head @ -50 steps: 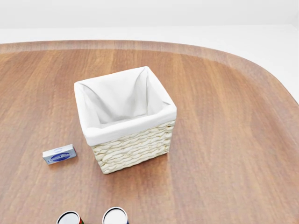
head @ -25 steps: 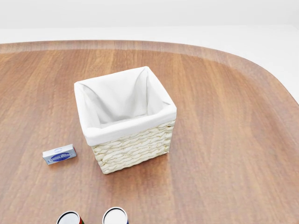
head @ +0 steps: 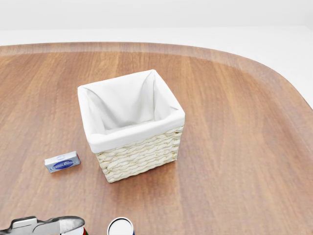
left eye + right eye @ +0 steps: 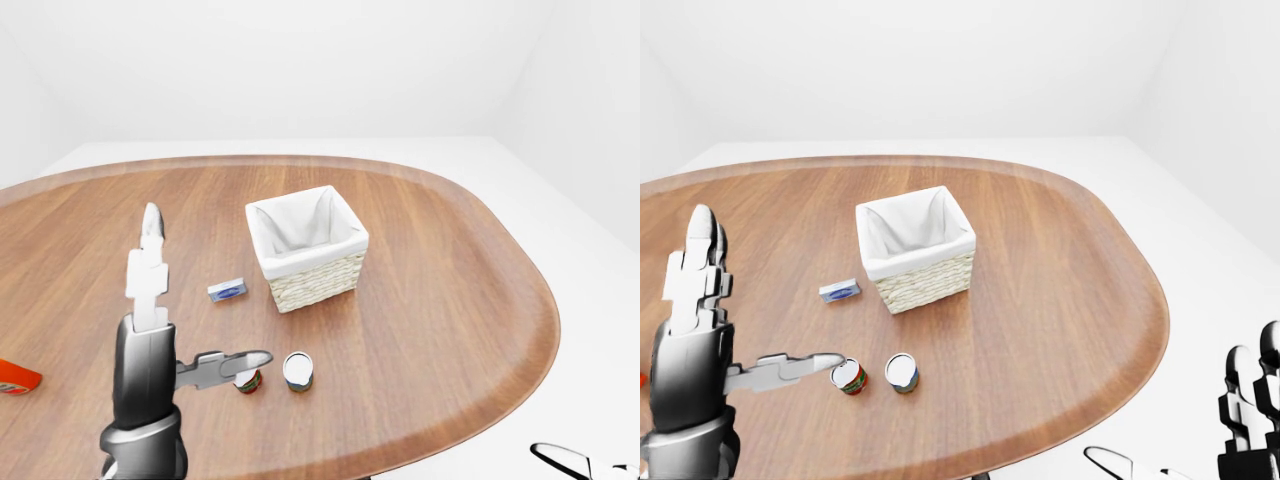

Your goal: Pick up the tomato sauce, and put it in the basket.

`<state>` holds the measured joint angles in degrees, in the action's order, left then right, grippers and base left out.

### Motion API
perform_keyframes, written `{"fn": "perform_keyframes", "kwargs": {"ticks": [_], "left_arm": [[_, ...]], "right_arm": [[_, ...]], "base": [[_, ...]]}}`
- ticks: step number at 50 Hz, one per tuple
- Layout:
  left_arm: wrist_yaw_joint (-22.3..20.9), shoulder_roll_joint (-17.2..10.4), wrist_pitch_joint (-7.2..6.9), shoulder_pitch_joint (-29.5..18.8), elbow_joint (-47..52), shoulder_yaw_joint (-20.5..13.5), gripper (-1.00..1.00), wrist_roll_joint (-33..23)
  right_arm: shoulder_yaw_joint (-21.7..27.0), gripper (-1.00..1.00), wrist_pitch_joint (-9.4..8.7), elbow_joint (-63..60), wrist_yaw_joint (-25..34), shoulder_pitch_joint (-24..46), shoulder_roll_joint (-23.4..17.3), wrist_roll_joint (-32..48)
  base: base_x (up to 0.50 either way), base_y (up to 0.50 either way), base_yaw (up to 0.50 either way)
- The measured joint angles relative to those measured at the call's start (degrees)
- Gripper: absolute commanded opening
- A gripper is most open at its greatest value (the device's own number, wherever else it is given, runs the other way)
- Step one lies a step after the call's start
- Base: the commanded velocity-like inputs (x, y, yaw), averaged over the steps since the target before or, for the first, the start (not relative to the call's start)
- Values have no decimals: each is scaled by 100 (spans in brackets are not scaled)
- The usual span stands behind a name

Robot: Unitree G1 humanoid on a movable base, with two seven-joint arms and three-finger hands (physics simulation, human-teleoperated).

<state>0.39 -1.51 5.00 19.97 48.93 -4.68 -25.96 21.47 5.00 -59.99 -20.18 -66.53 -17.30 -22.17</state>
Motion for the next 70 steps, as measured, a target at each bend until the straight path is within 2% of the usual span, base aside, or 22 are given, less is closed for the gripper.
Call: {"fn": "perform_keyframes", "kwargs": {"ticks": [6, 12, 23, 34, 43, 54, 70], "left_arm": [[-235, 13, 0, 187, -414, 292, 100, -739], [-474, -37, 0, 406, -721, 535, 100, -1199], [-691, -169, 0, 699, -1260, 747, 100, -1964], [-926, -212, 0, 928, -1457, 717, 100, -2387], [-931, -187, 0, 930, -1663, 638, 100, -2692], [-668, -147, 0, 666, -2103, 474, 100, -3227], [-398, -195, 0, 467, -2449, 440, 100, -3599]], "right_arm": [[-5, 100, 0, 0, -2, 12, 3, 9], [-5, 100, 0, 0, 10, 38, 14, 7], [-4, 100, 0, 0, 55, 92, 54, -3], [-11, 100, 0, 0, 77, 114, 75, -1], [-26, 100, 0, 0, 80, 122, 81, 16], [-41, 100, 0, 0, 68, 115, 76, 35], [-51, 100, 0, 0, 41, 82, 57, 50]], "base": [[0, 0, 0], [0, 0, 0], [0, 0, 0], [0, 0, 0], [0, 0, 0], [0, 0, 0], [0, 0, 0]]}}
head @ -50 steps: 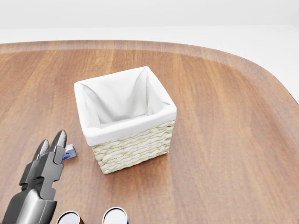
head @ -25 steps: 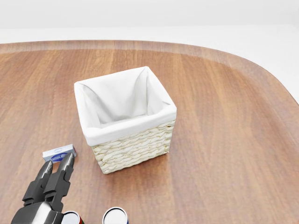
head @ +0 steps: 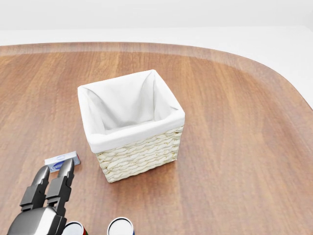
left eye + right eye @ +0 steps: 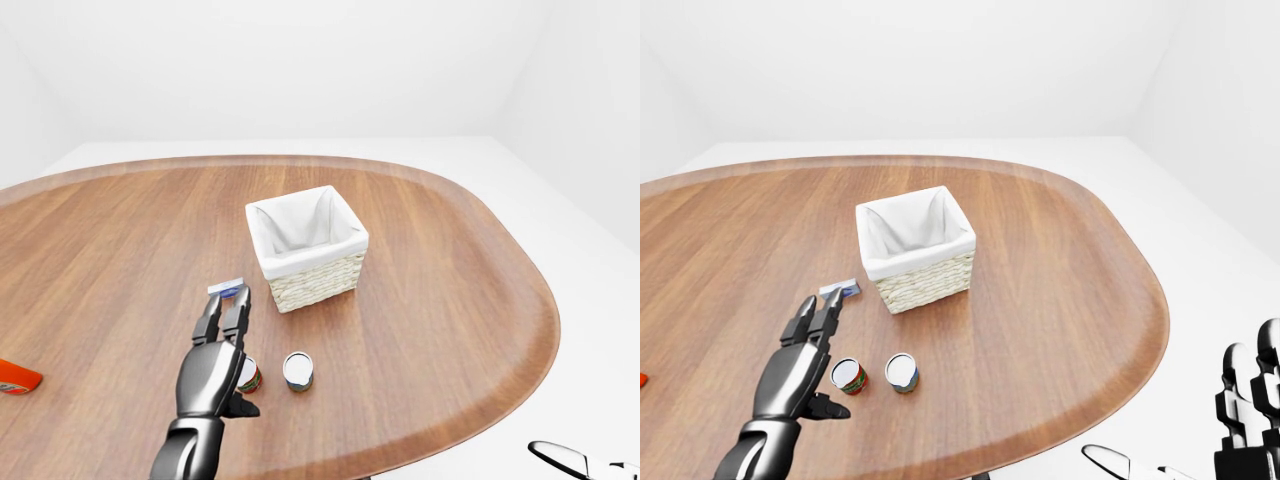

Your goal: Pick up the tomato sauce, and put it in the basket.

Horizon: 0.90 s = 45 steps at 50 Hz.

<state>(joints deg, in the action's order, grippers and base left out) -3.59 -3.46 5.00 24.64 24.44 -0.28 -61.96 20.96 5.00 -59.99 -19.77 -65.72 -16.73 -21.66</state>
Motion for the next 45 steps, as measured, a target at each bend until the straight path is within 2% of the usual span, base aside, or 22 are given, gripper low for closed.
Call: {"fn": "perform_keyframes", "kwargs": {"ticks": [45], "left_arm": [[562, -347, 0, -346, -1452, 316, 100, -880]], "right_arm": [[-11, 100, 0, 0, 26, 22, 22, 8]], "base": [[0, 0, 0]]}}
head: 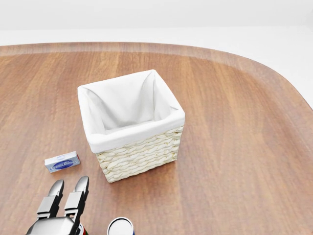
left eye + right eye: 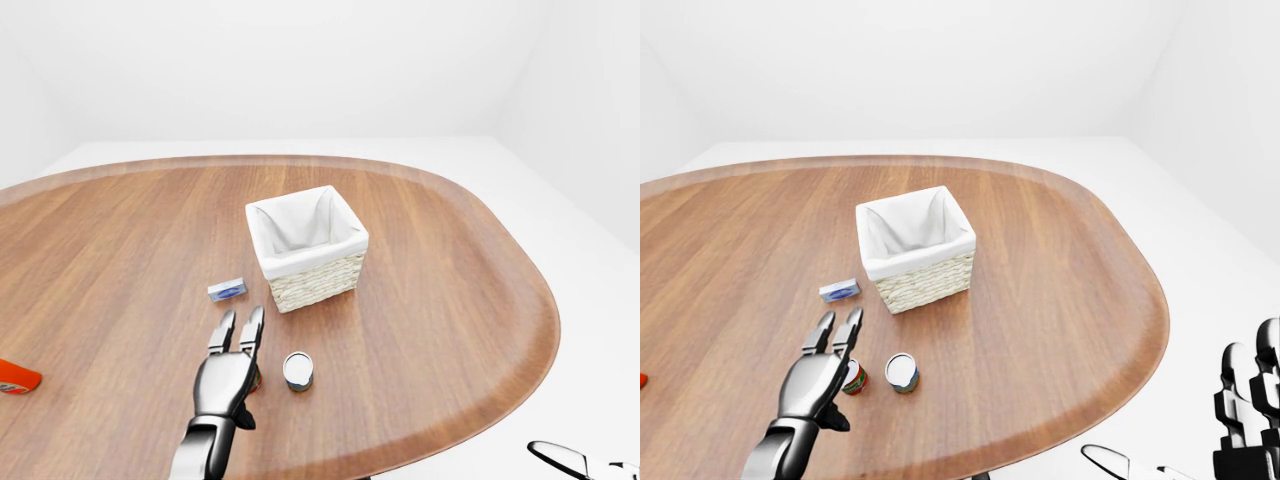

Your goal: Pick up the tomato sauce, and put it in the basket.

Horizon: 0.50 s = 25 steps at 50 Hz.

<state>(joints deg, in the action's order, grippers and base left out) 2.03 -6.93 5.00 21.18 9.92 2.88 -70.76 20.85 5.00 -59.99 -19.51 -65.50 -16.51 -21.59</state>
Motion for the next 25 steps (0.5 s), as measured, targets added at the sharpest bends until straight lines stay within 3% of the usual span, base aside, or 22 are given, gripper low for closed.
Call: {"fn": "perform_keyframes", "kwargs": {"ticks": [25], "left_arm": [[261, -66, 0, -427, -907, 30, 100, -237]], "right_arm": [[-13, 100, 0, 0, 96, 47, 88, -5]], "base": [[0, 0, 0]]}}
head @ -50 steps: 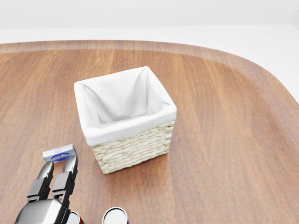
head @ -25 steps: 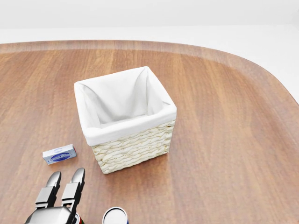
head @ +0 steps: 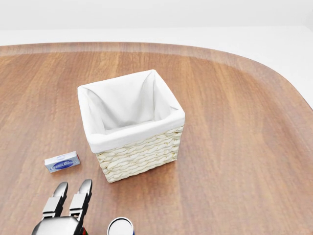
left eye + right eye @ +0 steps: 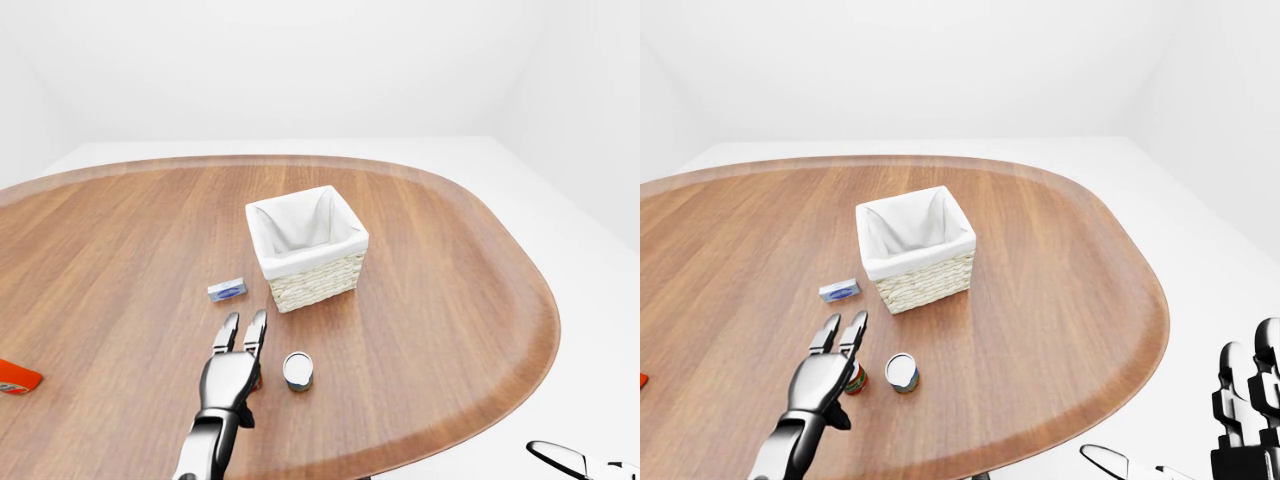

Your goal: Pick up the tomato sauce, and put it in the basket.

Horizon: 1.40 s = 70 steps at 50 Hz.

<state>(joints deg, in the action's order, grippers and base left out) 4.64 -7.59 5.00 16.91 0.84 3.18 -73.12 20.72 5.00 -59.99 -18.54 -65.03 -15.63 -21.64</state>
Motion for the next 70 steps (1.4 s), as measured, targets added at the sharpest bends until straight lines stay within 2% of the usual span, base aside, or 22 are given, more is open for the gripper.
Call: {"fn": "perform_keyframes", "kwargs": {"ticks": [14, 30, 39, 70], "left_arm": [[-29, -2, -8, -158, -307, -36, 100, 45], [-46, -1, -353, -463, -735, -154, 100, 267], [25, -32, -486, -584, -921, -153, 100, 333], [484, -128, -565, -1017, -2135, 86, 100, 344]], "right_arm": [[13, 100, 0, 0, -42, -7, -42, -3], [25, 100, 0, 0, -90, -14, -93, -4], [27, 100, 0, 0, -74, -14, -82, -11], [21, 100, 0, 0, -3, 3, 5, -18]], "base": [[0, 0, 0], [0, 0, 0], [0, 0, 0], [0, 0, 0]]}}
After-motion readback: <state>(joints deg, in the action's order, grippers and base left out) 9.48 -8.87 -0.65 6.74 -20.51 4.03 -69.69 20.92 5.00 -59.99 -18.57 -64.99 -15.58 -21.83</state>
